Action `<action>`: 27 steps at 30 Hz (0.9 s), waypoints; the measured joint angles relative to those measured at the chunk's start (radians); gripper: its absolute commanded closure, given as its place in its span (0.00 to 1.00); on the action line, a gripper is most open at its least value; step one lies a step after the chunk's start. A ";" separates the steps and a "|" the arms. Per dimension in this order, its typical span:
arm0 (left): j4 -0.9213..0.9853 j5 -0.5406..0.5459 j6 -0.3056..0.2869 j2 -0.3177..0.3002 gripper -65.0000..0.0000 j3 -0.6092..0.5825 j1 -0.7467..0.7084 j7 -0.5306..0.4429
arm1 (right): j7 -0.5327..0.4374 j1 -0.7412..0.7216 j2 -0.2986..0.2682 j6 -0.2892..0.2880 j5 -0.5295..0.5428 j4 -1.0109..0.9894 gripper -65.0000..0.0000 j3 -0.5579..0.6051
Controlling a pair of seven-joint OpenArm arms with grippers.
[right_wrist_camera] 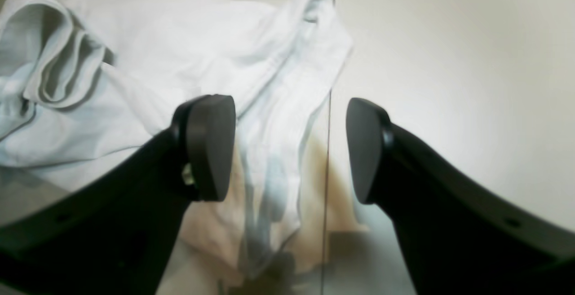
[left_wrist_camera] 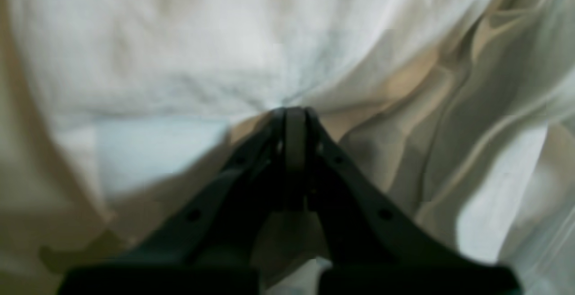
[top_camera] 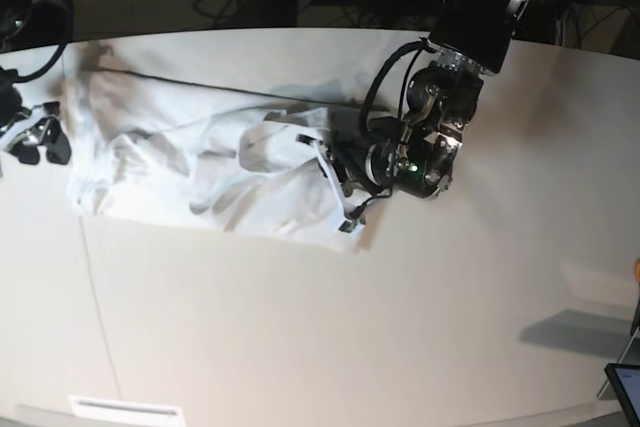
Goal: Fold the T-shirt properly
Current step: 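Withdraw the left gripper from the folded shirt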
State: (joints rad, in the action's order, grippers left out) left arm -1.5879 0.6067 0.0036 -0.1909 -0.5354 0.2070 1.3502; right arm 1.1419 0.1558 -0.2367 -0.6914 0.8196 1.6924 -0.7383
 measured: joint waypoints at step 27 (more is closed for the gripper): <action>-0.239 -0.011 -0.001 -0.019 0.98 0.451 -0.090 0.056 | -0.005 0.030 -0.061 0.000 -0.002 0.008 0.45 0.316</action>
State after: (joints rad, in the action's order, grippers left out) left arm -1.8267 0.5961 0.0029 -0.2100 -0.0845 0.1173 1.4063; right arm 1.1374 0.1856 -0.2981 -0.6918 0.8177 1.7004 -0.4225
